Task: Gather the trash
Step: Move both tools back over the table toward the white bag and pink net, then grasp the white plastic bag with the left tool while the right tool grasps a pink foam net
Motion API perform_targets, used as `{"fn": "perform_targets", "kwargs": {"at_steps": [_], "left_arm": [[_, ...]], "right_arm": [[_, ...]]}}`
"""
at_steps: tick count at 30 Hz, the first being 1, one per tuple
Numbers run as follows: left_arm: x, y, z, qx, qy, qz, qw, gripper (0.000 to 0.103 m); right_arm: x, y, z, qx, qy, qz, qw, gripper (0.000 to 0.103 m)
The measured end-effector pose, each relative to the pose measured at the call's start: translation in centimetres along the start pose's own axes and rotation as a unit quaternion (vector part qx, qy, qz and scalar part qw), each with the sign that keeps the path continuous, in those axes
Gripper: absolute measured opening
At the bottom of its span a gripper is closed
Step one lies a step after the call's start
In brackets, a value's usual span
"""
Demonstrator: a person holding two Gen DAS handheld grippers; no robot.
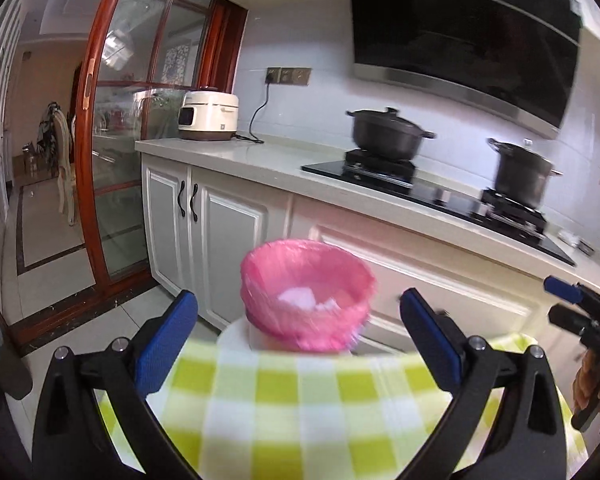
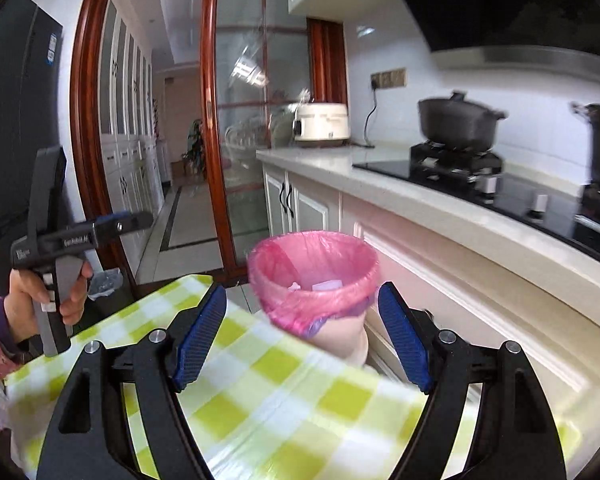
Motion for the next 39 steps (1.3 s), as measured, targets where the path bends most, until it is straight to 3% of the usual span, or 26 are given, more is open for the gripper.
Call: {"fn": "perform_targets", "kwargs": {"at_steps": [4, 13, 17, 23, 28, 33, 36, 39], "left_arm": [[-6.8, -3.5, 3.2, 0.029, 0.002, 0.013, 0.9995, 0.098], [-13.3, -14.2, 7.8, 0.023, -0.019, -0.032, 0.9991, 0.098], [-13.9, -18.7, 9.7, 0.023, -0.036, -0.061, 0.9972, 0.098], [-13.4, -24.5, 14.2, 0.071, -0.071, -0.119, 0.9878, 0.098], [-12.0, -27.0, 16.5, 0.098, -0.082, -0.15, 0.9804, 0.098], [-11.1, -27.9, 16.7, 0.099, -0.07, -0.16, 0.9796, 0.097], [-10.6, -28.3, 16.7, 0.101, -0.069, -0.17, 0.9777, 0.089], [-10.3, -28.3, 16.7, 0.105, -0.073, -0.178, 0.9758, 0.067]], "right_arm": [[-6.1, -2.8, -1.8, 0.009, -0.019, 0.005, 1.0, 0.078], [-11.2, -12.4, -5.3, 0.076, -0.025, -0.034, 0.996, 0.078], [-12.8, -15.9, -6.2, 0.11, -0.029, -0.046, 0.992, 0.078], [-13.8, -18.4, -7.5, 0.109, -0.038, -0.059, 0.992, 0.078], [-14.8, -18.3, -7.3, 0.122, -0.04, -0.045, 0.991, 0.078], [-15.2, -18.3, -6.9, 0.121, -0.045, -0.041, 0.991, 0.078], [-15.2, -18.8, -6.4, 0.129, -0.051, -0.043, 0.989, 0.078], [-14.8, -19.1, -6.2, 0.135, -0.053, -0.046, 0.988, 0.078]]}}
Point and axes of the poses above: each gripper's, at about its wrist camera, not at the fingertips, and x roughly the way its jaws point, z to its right, y to its top, the point moved 7 cm from there along x, roughly the way its jaws point, and after that the axes turned 2 degrees about -z, right-handed, at the moved point
